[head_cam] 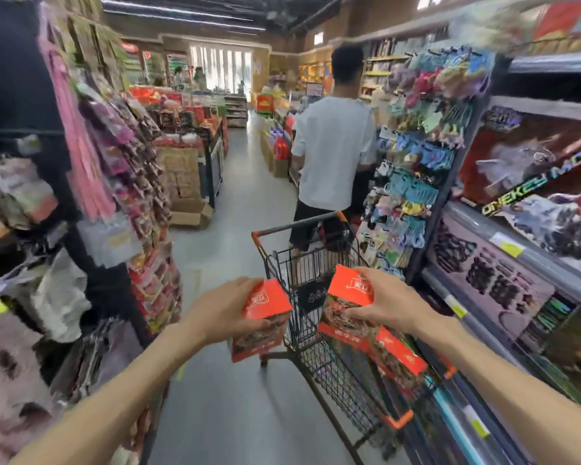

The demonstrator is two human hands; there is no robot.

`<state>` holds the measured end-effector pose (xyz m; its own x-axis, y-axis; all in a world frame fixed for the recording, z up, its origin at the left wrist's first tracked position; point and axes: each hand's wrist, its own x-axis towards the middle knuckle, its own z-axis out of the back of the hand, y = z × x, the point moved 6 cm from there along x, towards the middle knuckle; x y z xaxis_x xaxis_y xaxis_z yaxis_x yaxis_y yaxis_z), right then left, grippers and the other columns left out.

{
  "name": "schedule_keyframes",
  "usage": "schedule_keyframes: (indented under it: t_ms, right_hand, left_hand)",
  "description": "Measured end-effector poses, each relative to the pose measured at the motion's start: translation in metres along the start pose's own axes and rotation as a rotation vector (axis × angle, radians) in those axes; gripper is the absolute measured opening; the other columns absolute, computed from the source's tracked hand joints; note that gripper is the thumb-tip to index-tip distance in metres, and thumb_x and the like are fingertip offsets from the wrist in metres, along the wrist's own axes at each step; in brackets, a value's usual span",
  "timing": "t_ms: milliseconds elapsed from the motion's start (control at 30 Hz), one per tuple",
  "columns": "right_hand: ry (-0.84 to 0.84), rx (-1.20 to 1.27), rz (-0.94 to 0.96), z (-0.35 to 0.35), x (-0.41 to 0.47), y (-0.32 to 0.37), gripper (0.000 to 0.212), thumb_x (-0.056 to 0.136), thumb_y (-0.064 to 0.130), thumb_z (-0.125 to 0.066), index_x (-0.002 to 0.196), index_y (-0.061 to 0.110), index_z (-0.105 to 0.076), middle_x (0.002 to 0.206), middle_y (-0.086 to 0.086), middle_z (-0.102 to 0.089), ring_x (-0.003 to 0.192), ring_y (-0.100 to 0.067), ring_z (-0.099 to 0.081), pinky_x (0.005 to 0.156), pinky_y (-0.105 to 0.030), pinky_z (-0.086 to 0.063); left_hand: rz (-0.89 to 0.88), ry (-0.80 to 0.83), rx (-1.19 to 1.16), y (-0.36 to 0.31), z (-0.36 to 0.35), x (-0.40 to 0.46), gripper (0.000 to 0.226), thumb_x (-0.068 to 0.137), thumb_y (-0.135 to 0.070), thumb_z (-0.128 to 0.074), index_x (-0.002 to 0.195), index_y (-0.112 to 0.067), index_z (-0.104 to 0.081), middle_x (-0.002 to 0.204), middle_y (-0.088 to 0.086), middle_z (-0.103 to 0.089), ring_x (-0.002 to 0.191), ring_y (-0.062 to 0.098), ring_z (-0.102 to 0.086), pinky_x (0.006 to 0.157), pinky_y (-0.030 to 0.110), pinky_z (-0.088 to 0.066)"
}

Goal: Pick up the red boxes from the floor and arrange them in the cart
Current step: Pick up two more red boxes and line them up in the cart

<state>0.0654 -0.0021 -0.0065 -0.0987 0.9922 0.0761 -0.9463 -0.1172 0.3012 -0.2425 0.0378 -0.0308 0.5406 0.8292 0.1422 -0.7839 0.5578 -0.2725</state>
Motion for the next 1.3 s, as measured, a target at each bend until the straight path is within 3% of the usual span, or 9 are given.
schedule_keyframes:
  t_ms: [233, 367, 500, 700, 900, 1100, 1200, 1300]
  right_hand:
    - [-0.047, 0.012, -0.171, -0.008, 0.103, -0.038, 0.103, 0.073, 0.082, -0.067, 0.152, 0.025, -0.034, 0.136, 0.007, -0.055, 0.119, -0.015, -0.055, 0.095, -0.035, -0.051]
    - [-0.064, -0.007, -0.278, -0.012, 0.140, -0.079, 0.104, 0.073, 0.084, -0.064, 0.154, 0.028, -0.030, 0.139, 0.005, -0.053, 0.126, -0.019, -0.052, 0.095, -0.036, -0.050]
    - [-0.096, -0.016, -0.396, -0.021, 0.167, -0.132, 0.103, 0.075, 0.079, -0.067, 0.157, 0.031, -0.026, 0.145, 0.004, -0.049, 0.131, -0.020, -0.046, 0.094, -0.036, -0.046]
    - [-0.107, -0.049, -0.560, -0.063, 0.206, -0.231, 0.103, 0.075, 0.080, -0.065, 0.156, 0.028, -0.028, 0.140, 0.001, -0.050, 0.130, -0.023, -0.045, 0.094, -0.038, -0.046]
    - [-0.002, 0.030, -0.697, -0.134, 0.236, -0.307, 0.103, 0.074, 0.071, -0.073, 0.154, 0.021, -0.032, 0.144, -0.004, -0.048, 0.134, -0.025, -0.044, 0.109, -0.041, -0.043]
    - [0.090, 0.101, -0.838, -0.220, 0.239, -0.351, 0.107, 0.079, 0.072, -0.069, 0.160, 0.021, -0.021, 0.153, 0.002, -0.038, 0.141, -0.019, -0.033, 0.117, -0.042, -0.035]
    - [0.136, 0.119, -0.893, -0.273, 0.236, -0.370, 0.110, 0.077, 0.081, -0.060, 0.160, 0.024, -0.018, 0.152, 0.004, -0.037, 0.141, -0.018, -0.033, 0.117, -0.041, -0.033]
    - [0.129, 0.162, -0.948, -0.328, 0.231, -0.386, 0.110, 0.075, 0.083, -0.058, 0.159, 0.026, -0.015, 0.153, 0.006, -0.035, 0.143, -0.016, -0.031, 0.121, -0.043, -0.032]
  left_hand:
    - [-0.182, 0.064, 0.012, 0.050, -0.006, 0.162, 0.093, 0.076, -0.071, -0.067, 0.150, -0.026, -0.033, 0.142, -0.002, -0.053, 0.123, 0.019, -0.055, 0.098, 0.039, -0.050]
    - [-0.295, 0.115, 0.010, 0.052, -0.033, 0.251, 0.092, 0.074, -0.074, -0.065, 0.148, -0.027, -0.036, 0.136, -0.002, -0.058, 0.117, 0.019, -0.058, 0.089, 0.033, -0.048]
    - [-0.418, 0.191, 0.012, 0.039, -0.077, 0.336, 0.094, 0.075, -0.073, -0.065, 0.149, -0.026, -0.033, 0.136, -0.001, -0.058, 0.119, 0.021, -0.058, 0.095, 0.037, -0.050]
    - [-0.579, 0.297, 0.020, 0.013, -0.170, 0.446, 0.097, 0.077, -0.071, -0.063, 0.153, -0.020, -0.030, 0.145, 0.004, -0.050, 0.130, 0.024, -0.050, 0.106, 0.035, -0.042]
    - [-0.718, 0.388, 0.062, 0.000, -0.267, 0.525, 0.108, 0.069, -0.087, -0.035, 0.151, -0.018, -0.037, 0.139, 0.005, -0.056, 0.126, 0.028, -0.051, 0.109, 0.043, -0.037]
    - [-0.752, 0.492, 0.070, 0.003, -0.389, 0.566, 0.094, 0.079, -0.079, -0.056, 0.151, -0.022, -0.034, 0.140, -0.001, -0.051, 0.128, 0.024, -0.045, 0.108, 0.043, -0.037]
    - [-0.799, 0.505, 0.128, 0.009, -0.453, 0.575, 0.090, 0.081, -0.073, -0.059, 0.150, -0.019, -0.039, 0.142, 0.002, -0.054, 0.129, 0.027, -0.046, 0.107, 0.044, -0.037]
    - [-0.837, 0.602, 0.187, 0.023, -0.523, 0.579, 0.093, 0.082, -0.060, -0.064, 0.156, -0.017, -0.027, 0.156, 0.004, -0.039, 0.144, 0.030, -0.031, 0.117, 0.046, -0.027]
